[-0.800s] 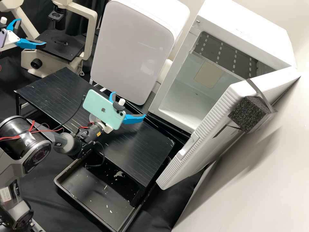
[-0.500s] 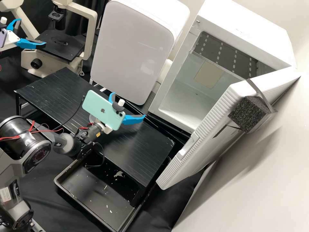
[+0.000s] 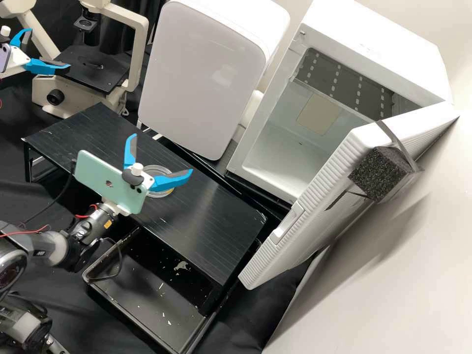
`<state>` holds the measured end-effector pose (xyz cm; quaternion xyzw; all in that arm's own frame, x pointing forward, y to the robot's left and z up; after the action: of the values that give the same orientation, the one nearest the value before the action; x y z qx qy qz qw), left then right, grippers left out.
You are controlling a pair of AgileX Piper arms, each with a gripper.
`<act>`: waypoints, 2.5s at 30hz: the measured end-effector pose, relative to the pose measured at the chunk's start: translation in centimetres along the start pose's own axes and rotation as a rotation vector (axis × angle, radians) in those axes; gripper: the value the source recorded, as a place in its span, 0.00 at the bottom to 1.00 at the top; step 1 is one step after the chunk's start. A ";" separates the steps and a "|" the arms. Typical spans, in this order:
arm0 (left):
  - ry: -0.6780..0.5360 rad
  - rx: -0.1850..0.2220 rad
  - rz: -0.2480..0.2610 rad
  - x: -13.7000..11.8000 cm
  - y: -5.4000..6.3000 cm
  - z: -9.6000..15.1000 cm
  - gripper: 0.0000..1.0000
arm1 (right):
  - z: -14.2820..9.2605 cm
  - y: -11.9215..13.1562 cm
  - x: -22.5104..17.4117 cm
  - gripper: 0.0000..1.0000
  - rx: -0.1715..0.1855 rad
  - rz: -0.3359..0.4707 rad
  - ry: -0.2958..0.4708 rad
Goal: Place the petri dish in the incubator
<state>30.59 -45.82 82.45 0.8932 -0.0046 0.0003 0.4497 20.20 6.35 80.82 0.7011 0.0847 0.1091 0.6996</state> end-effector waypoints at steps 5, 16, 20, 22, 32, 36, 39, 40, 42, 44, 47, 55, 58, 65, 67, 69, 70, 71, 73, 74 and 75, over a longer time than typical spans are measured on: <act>0.000 0.000 0.000 0.0 0.0 0.0 1.00 | -0.2 -1.4 -0.8 1.00 -0.018 -0.046 -0.017; 0.000 0.000 0.000 0.0 0.0 0.0 1.00 | 1.0 -1.5 -0.9 1.00 -0.039 -0.043 -0.093; 0.000 0.000 0.000 0.0 0.0 0.0 1.00 | 1.4 -1.9 -0.8 1.00 -0.040 -0.060 -0.109; 0.000 0.000 0.000 0.0 0.0 0.0 1.00 | 1.7 -2.3 -0.8 1.00 -0.045 -0.078 -0.128; 0.000 0.000 0.000 0.0 0.0 0.0 1.00 | 3.5 -3.0 -0.3 1.00 -0.067 -0.103 -0.210; 0.000 0.000 0.000 0.0 0.0 0.0 1.00 | 3.8 -2.6 -0.3 1.00 -0.070 -0.088 -0.226; 0.000 0.000 0.000 0.0 0.0 0.0 1.00 | 3.8 -2.6 -0.3 0.00 -0.070 -0.086 -0.227; 0.000 0.000 0.000 0.0 0.0 0.0 1.00 | 3.8 -2.6 -0.2 0.00 -0.070 -0.087 -0.226; 0.000 0.000 0.000 0.0 0.0 0.0 1.00 | 3.8 -2.6 -0.2 0.00 -0.071 -0.083 -0.223; 0.000 0.000 0.000 0.0 0.0 0.0 1.00 | 3.8 -2.6 0.0 0.00 -0.071 -0.081 -0.219; 0.000 0.000 0.000 0.0 0.0 0.0 1.00 | 3.8 -2.6 0.0 0.00 -0.071 -0.081 -0.218; 0.000 0.000 0.000 0.0 0.0 0.0 1.00 | 3.8 -2.7 0.0 0.00 -0.079 -0.099 -0.207; 0.000 0.000 0.000 0.0 0.0 0.0 1.00 | 4.0 -2.7 0.0 0.00 -0.082 -0.104 -0.211; 0.000 0.000 0.000 0.0 0.0 0.0 1.00 | 4.1 -2.7 0.1 0.00 -0.087 -0.104 -0.210; 0.000 0.000 0.000 0.0 0.0 0.0 1.00 | 4.1 -2.7 0.1 0.00 -0.087 -0.104 -0.210; 0.000 0.000 0.000 0.0 0.0 0.0 1.00 | 4.1 -2.7 0.1 0.00 -0.087 -0.104 -0.210; 0.000 0.000 0.000 0.0 0.0 0.0 1.00 | 4.1 -2.7 0.1 0.00 -0.087 -0.104 -0.210; 0.000 0.000 0.000 0.0 0.0 0.0 1.00 | 4.1 -2.7 0.1 0.00 -0.087 -0.106 -0.211; 0.000 0.000 0.000 0.0 0.0 0.0 1.00 | 4.2 -2.8 0.1 0.00 -0.087 -0.107 -0.213; 0.000 0.000 0.000 0.0 0.0 0.0 1.00 | 4.2 -2.8 0.1 0.00 -0.087 -0.108 -0.213; 0.000 0.000 0.000 0.0 0.0 0.0 1.00 | 4.2 -2.8 0.1 0.00 -0.087 -0.108 -0.213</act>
<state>30.59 -45.82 82.45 0.8932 -0.0046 0.0003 0.4497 21.49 2.35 78.04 0.6722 0.0426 -0.0004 0.7391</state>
